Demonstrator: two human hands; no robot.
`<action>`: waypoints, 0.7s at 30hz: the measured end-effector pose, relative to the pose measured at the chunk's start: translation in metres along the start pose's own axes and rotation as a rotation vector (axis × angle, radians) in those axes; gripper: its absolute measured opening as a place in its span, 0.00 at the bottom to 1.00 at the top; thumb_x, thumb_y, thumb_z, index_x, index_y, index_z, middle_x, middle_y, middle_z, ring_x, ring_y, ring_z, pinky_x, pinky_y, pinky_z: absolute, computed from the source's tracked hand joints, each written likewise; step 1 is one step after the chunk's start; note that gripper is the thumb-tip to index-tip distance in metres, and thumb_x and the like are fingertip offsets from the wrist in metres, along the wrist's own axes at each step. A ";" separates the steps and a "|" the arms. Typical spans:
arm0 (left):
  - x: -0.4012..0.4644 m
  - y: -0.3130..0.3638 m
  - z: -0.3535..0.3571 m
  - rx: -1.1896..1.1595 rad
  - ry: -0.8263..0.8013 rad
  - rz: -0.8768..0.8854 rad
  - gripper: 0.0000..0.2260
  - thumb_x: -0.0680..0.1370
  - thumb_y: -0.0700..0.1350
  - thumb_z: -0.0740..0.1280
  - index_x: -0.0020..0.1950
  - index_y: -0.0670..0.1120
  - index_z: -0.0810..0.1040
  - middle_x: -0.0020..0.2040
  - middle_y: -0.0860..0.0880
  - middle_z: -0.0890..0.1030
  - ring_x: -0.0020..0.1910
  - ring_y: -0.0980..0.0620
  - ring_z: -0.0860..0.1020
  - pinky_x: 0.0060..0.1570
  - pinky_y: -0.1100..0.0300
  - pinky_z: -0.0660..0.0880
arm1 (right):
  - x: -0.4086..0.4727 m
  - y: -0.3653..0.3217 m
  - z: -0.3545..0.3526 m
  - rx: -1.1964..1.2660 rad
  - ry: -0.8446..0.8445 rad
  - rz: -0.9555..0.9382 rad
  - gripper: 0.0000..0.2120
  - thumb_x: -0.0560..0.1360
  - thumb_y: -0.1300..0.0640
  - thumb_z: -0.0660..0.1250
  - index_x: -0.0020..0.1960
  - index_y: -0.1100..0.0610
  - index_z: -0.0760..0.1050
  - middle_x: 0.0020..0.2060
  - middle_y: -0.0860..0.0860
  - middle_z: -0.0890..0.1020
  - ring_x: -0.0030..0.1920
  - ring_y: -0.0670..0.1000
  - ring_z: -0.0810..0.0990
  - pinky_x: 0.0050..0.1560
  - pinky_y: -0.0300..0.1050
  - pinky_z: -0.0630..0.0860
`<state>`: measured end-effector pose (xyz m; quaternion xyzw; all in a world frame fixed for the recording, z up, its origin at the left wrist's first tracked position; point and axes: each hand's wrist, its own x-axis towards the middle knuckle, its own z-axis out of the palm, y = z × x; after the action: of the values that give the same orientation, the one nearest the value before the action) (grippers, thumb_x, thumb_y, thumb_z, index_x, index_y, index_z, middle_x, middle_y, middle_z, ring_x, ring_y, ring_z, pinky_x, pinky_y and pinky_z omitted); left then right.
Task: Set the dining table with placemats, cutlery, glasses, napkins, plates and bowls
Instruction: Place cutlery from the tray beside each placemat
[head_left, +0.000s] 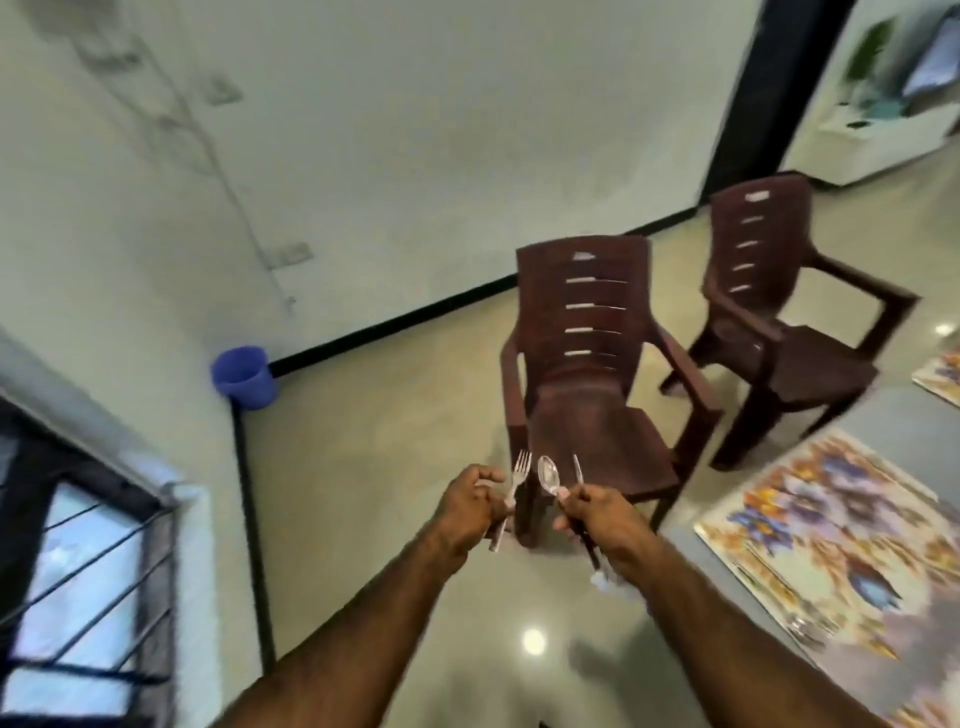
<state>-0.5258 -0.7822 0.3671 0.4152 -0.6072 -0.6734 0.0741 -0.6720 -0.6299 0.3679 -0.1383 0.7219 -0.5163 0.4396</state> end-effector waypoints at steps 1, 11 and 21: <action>0.007 0.000 -0.019 -0.028 0.028 -0.013 0.13 0.78 0.29 0.68 0.59 0.42 0.77 0.38 0.45 0.83 0.33 0.47 0.82 0.37 0.56 0.78 | 0.015 -0.005 0.016 0.004 -0.016 -0.009 0.13 0.85 0.57 0.64 0.49 0.67 0.78 0.29 0.58 0.80 0.25 0.49 0.74 0.26 0.36 0.69; 0.130 0.015 -0.152 -0.155 0.245 -0.169 0.10 0.79 0.33 0.71 0.60 0.38 0.81 0.42 0.45 0.85 0.38 0.48 0.82 0.42 0.56 0.77 | 0.227 -0.063 0.122 0.099 -0.288 0.135 0.12 0.85 0.67 0.57 0.59 0.64 0.79 0.31 0.51 0.74 0.28 0.48 0.69 0.29 0.43 0.66; 0.285 0.096 -0.230 -0.450 0.387 -0.136 0.07 0.81 0.31 0.68 0.58 0.37 0.80 0.41 0.42 0.83 0.39 0.46 0.84 0.40 0.55 0.80 | 0.418 -0.210 0.189 -0.032 -0.450 0.158 0.15 0.85 0.65 0.52 0.61 0.63 0.77 0.30 0.50 0.71 0.27 0.46 0.62 0.29 0.41 0.56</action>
<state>-0.5985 -1.1527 0.3373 0.5488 -0.3879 -0.7028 0.2334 -0.8196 -1.1111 0.3292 -0.2000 0.6223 -0.4251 0.6261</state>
